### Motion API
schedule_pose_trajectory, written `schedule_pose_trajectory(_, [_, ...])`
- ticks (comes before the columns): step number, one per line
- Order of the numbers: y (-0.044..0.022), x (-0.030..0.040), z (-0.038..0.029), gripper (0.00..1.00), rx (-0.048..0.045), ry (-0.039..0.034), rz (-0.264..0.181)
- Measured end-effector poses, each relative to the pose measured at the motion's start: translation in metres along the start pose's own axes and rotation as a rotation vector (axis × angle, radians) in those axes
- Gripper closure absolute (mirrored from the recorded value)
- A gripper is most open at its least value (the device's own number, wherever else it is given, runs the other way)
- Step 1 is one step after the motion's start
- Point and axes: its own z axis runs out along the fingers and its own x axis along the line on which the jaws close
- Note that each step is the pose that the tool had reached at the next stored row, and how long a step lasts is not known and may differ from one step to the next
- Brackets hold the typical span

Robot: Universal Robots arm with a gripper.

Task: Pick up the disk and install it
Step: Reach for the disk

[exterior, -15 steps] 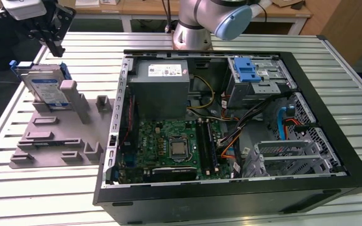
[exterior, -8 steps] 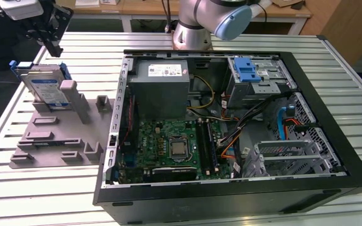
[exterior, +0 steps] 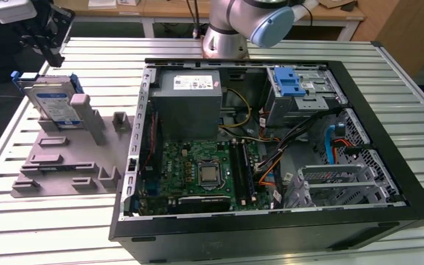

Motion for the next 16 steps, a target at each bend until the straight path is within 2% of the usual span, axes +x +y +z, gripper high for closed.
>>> schedule_pose_trajectory(2, [0.0001,0.0056,0.0001,0.89,-0.0001,0.0,0.0])
schedule_pose_trajectory(6, [0.0007,0.0235,0.0006,0.89,-0.0001,0.0,0.0])
schedule_pose_trajectory(10, [0.0041,0.0397,0.0018,0.89,0.0,0.0,0.0])
schedule_pose_trajectory(16, [0.0104,0.0579,0.0052,0.89,0.0001,0.0023,0.0])
